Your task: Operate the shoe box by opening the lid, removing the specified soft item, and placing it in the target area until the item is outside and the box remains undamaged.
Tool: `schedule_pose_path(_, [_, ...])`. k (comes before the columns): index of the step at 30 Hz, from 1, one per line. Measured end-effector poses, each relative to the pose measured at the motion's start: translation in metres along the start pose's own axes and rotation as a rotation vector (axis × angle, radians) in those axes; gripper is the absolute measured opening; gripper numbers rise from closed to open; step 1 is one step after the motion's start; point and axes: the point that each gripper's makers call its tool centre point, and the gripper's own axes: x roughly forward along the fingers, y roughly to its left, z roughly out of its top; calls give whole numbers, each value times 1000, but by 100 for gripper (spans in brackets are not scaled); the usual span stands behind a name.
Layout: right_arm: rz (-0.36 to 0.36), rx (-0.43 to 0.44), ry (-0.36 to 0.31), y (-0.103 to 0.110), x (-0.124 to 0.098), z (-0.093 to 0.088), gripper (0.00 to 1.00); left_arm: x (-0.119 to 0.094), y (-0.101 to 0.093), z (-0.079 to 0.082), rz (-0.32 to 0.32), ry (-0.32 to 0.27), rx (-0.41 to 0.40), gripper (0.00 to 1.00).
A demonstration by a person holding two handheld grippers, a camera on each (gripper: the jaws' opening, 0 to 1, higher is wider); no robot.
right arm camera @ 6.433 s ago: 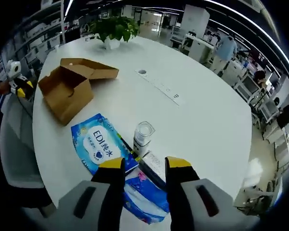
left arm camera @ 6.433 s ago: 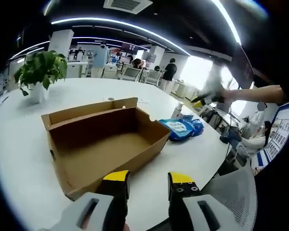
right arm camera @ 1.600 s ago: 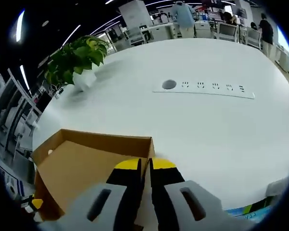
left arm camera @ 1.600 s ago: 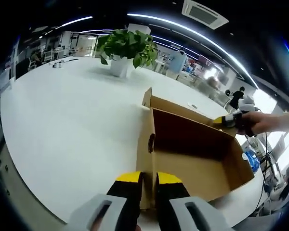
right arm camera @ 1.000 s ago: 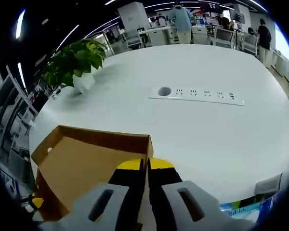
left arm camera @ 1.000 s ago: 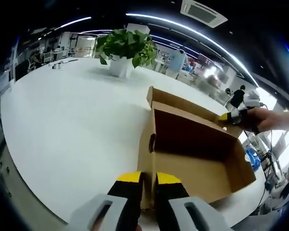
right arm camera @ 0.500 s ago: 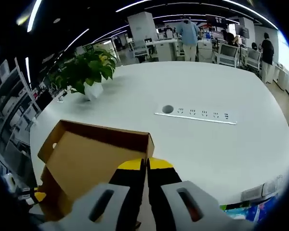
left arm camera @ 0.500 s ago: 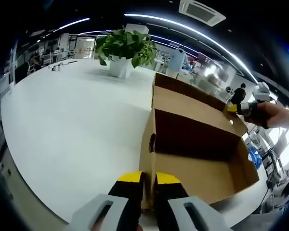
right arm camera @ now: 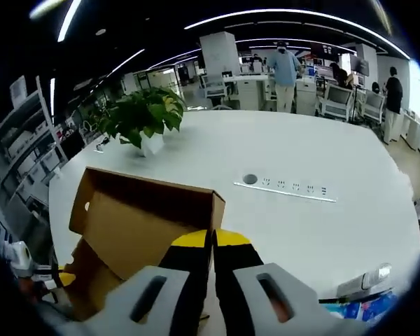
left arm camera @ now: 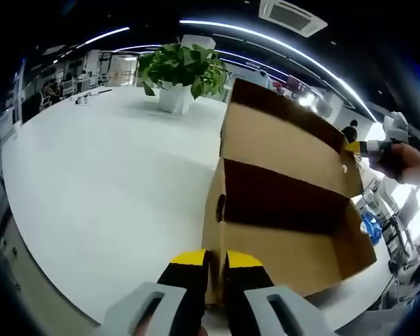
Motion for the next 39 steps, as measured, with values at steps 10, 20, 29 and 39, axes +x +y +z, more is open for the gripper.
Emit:
schedule_pose_path(10, [21,-68,-39,18,-29,5,0,-1,-1,0,-1,-3,1,8])
schedule_pose_path(20, [39,-123,-80,36,-61,-7,0,-2,0,1,-18,-12,-50,10])
schedule_pose_path(29, [37,-144,-92,46,-78,-23,0,-4,-1,1,-27,-18,-69,11])
schedule_pose_path(39, [16,-126,-101,52,-87,-36,0,-5,-2,0,-39,-20,-80,12])
